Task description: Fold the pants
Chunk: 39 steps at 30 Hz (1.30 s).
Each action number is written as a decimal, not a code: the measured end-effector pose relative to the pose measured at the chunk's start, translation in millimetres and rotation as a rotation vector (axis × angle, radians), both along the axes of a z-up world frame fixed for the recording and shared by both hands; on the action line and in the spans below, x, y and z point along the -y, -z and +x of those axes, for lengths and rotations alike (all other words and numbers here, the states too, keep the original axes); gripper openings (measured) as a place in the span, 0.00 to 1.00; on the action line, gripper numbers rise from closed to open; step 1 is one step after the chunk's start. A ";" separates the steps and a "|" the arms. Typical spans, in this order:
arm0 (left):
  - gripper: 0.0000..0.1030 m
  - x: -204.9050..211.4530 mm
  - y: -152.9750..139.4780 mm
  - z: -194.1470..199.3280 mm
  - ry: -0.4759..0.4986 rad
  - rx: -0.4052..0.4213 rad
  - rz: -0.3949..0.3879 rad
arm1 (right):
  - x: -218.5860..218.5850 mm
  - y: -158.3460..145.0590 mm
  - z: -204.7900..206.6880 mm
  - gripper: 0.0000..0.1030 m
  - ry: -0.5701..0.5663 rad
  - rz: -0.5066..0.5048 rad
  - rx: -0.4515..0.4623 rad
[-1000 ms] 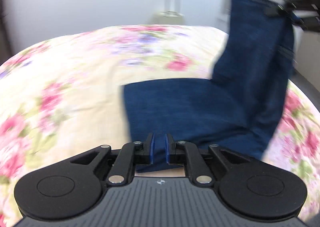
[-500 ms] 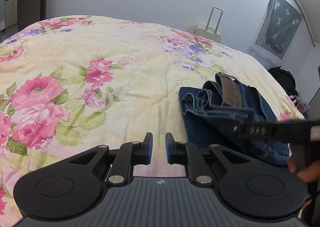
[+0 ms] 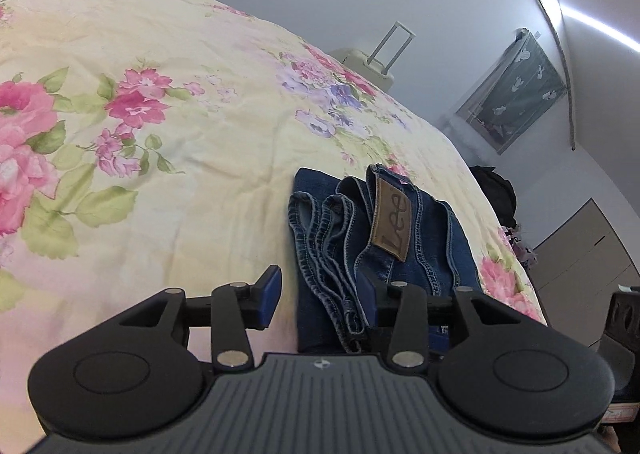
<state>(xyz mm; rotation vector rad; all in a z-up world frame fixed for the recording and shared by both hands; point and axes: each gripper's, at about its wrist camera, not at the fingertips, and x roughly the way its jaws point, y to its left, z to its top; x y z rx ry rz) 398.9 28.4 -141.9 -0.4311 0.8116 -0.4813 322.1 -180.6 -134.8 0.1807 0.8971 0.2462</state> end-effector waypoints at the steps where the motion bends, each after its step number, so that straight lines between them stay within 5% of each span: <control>1: 0.47 4.9 -0.6 4.2 0.012 0.000 -0.006 | 6.4 -3.9 -6.5 0.42 0.005 0.022 0.007; 8: 0.69 46.4 6.8 40.3 0.086 0.026 0.035 | 69.0 -28.0 -29.3 0.42 0.129 0.009 0.118; 13: 0.70 75.4 19.4 67.4 0.093 0.043 0.065 | 113.7 -25.1 -17.1 0.34 0.225 -0.159 0.190; 21: 0.70 116.4 23.1 108.9 0.167 0.086 0.161 | 166.7 11.3 -5.4 0.32 0.335 -0.095 0.175; 26: 0.55 130.9 21.0 115.9 0.132 0.087 0.157 | 177.2 21.5 -7.9 0.32 0.344 -0.053 0.213; 27: 0.37 135.4 18.8 115.0 0.148 0.097 0.156 | 179.6 22.0 -9.4 0.32 0.347 -0.041 0.217; 32: 0.33 163.6 16.1 118.7 0.148 0.069 0.271 | 200.8 27.7 -12.0 0.32 0.403 0.011 0.200; 33: 0.25 162.3 14.5 118.4 0.128 0.065 0.265 | 204.3 27.8 -12.6 0.32 0.410 0.024 0.194; 35: 0.09 158.6 -0.4 108.0 0.081 0.106 0.255 | 208.0 28.8 -13.5 0.32 0.401 0.041 0.184; 37: 0.08 157.7 -25.8 89.2 0.039 0.188 0.288 | 209.8 28.4 -15.9 0.32 0.400 0.047 0.183; 39: 0.08 156.0 -36.8 79.6 0.030 0.218 0.345 | 211.0 22.7 -20.7 0.19 0.400 0.049 0.205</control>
